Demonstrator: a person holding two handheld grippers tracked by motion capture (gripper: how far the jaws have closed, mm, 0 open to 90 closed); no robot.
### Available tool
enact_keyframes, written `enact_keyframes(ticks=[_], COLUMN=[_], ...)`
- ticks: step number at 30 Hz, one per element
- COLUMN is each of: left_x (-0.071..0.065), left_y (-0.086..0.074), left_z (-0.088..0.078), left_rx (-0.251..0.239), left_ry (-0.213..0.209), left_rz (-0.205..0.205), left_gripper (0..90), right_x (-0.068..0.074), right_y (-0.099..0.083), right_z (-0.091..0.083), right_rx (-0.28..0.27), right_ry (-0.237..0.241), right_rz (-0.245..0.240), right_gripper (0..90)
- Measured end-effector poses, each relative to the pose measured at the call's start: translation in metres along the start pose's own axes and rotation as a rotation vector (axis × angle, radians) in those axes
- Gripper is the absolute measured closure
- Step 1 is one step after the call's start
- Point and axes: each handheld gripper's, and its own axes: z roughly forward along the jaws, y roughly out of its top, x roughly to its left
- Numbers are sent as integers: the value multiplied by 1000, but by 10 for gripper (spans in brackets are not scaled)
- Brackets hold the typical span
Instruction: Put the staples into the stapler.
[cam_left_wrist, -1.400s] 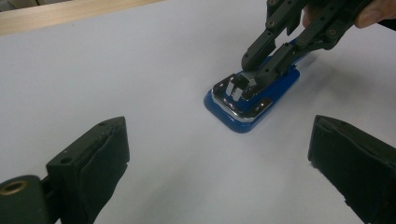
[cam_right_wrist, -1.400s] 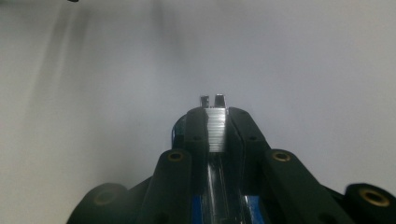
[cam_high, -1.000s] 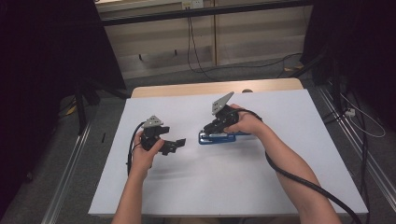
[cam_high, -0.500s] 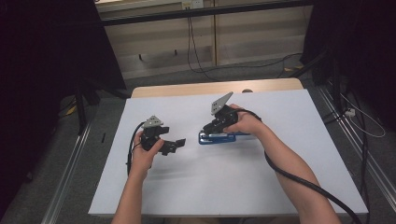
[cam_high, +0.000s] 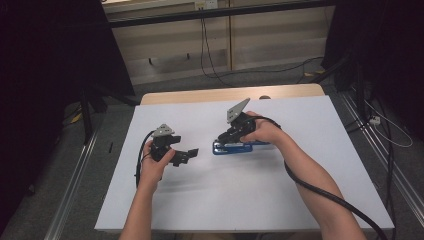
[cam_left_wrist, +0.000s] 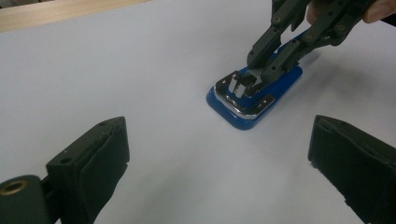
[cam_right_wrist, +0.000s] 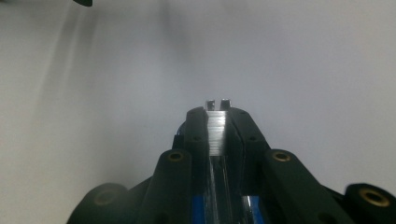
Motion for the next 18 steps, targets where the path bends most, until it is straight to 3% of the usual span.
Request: enact_keyframes(ticks=[18], left_x=[0], left_y=[-1], left_z=[0], left_rx=[-2], left_ry=[-2], left_rz=[-7], left_gripper=[55], right_x=[-2], right_y=[0], right_z=[-1], right_rx=[-5], right_ry=[-16], right_rz=[9], right_gripper=[793])
